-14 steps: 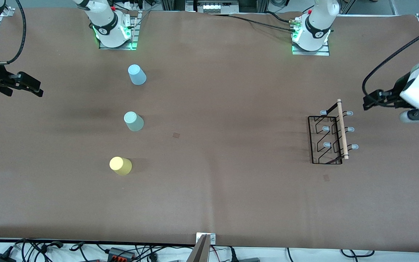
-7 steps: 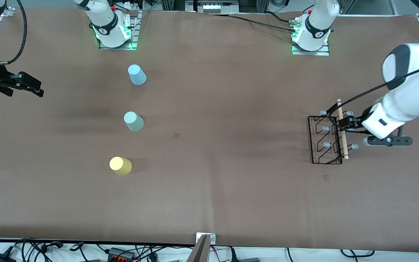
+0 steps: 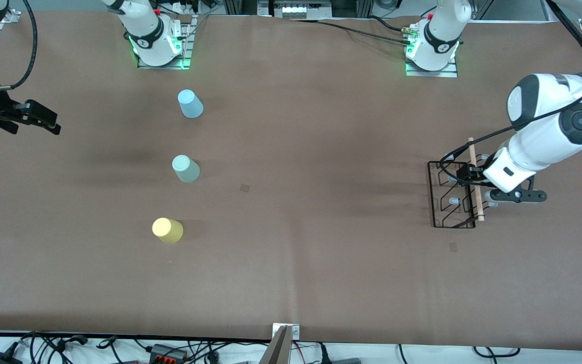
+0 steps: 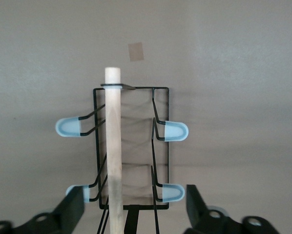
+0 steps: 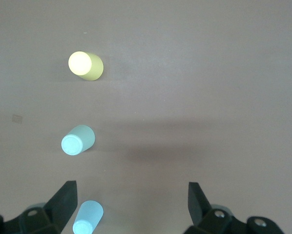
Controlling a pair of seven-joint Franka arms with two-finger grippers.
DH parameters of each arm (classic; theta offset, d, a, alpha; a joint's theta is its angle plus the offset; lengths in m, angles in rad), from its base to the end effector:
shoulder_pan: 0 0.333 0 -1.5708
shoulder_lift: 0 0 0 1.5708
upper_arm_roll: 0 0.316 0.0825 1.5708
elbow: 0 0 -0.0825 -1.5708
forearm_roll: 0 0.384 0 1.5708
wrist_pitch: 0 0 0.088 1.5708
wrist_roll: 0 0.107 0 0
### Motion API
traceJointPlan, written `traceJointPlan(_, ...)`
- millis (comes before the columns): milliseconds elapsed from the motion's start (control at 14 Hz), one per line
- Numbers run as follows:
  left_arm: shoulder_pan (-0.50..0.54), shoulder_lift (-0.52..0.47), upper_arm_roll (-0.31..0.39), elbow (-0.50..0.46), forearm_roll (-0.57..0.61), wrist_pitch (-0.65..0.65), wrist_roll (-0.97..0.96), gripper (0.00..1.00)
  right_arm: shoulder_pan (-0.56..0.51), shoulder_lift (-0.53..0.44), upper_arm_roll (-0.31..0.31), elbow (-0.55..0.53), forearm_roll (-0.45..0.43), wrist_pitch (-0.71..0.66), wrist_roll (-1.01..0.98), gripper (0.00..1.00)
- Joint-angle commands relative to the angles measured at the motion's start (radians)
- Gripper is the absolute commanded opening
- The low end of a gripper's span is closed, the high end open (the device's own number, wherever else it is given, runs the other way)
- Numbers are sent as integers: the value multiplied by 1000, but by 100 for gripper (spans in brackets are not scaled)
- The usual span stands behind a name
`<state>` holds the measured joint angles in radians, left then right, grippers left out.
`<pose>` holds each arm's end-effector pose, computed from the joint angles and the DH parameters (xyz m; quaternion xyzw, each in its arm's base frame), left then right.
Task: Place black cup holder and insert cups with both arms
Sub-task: 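Grasp the holder with the left gripper while the right gripper reaches the cup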
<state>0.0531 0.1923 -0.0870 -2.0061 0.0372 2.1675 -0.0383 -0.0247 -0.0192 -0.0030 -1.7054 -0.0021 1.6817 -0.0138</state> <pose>0.5850 -0.0170 0.3594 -0.9998 0.0078 0.0147 0.0075 0.5547 -0.0156 0.5809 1.0000 -0.0068 -0.0023 0.0010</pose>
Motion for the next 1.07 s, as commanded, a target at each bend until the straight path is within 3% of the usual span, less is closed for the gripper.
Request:
traceJointPlan(0,5,-27,0,-51,24,44,32,80,-11,1,-2,4,11,-11,-3,100)
traceJointPlan(429,16,-19,0,-72,24,58,37,57,5,107,6,4,13,-8,-3,100)
traceJointPlan(857,34,-21,0,-103,26,100,37,37,167,281,9,-8,14,76,63,100)
traceJointPlan(1000,39,-19,0,-103,24,100,38,25,210,329,9,-23,17,118,69,100)
